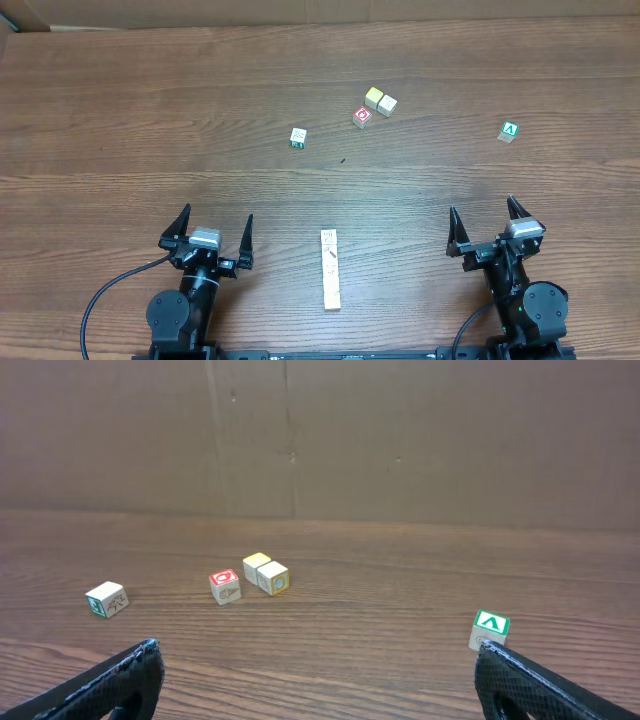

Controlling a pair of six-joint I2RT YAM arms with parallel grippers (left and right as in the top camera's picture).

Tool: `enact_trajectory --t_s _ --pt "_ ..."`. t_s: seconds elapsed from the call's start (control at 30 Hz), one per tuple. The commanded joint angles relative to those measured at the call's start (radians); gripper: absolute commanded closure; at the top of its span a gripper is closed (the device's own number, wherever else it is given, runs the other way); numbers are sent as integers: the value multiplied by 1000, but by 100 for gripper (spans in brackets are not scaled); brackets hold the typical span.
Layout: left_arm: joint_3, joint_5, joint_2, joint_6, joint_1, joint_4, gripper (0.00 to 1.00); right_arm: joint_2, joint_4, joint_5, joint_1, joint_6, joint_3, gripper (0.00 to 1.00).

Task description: Flip 5 blocks

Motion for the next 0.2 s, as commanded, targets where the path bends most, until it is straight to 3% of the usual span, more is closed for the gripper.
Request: enact_trajectory --t_s 0.0,0.17 --pt "-4 15 -11 15 5 -2 1 -10 6 1 6 6 -5 0" --pt "-4 15 -11 15 5 -2 0 -10 6 1 6 6 -5 0"
